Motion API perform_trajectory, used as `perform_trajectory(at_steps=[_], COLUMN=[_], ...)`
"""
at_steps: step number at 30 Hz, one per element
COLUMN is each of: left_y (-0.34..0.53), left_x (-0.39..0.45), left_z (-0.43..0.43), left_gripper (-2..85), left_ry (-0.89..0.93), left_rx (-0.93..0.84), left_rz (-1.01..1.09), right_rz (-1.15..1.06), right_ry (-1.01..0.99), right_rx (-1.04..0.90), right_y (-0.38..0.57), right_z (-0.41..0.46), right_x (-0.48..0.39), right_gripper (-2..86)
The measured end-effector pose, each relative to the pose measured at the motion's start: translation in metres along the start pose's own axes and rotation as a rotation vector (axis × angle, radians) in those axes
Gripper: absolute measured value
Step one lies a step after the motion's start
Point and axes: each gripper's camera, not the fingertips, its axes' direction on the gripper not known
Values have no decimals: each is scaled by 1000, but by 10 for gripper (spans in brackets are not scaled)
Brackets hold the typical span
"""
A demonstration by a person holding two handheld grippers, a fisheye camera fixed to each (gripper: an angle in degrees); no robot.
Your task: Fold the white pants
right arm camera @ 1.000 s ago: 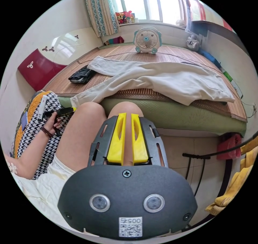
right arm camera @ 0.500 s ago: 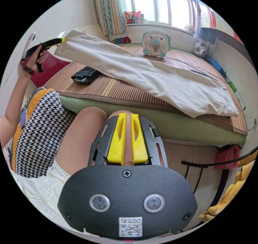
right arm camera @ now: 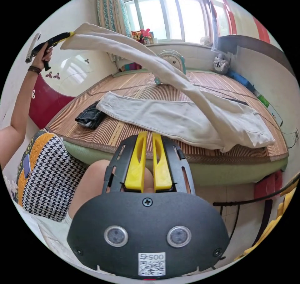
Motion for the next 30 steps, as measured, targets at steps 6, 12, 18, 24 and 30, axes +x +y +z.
perform_trajectory(at_steps=[6,12,18,24,30], left_y=[113,159,129,84,55], left_x=[1,14,28,93,145], left_z=[224,227,161,162,202], left_gripper=[18,4,16,16,64], left_ry=[-63,-200,-87,89,152], left_rx=[-675,-636,-361,-180,-159], left_rz=[-57,-170,-313,-350,-386], right_rz=[-29,-41,0,75,169], right_ry=[-75,-83,-68,-36,-95], right_rx=[-133,-195,-155,-24,-36], right_y=[-4,-12,-41,-140,-246], right_z=[37,48,53,61,101], right_x=[-10,-2,22,44,83], right_gripper=[38,51,57,70,80])
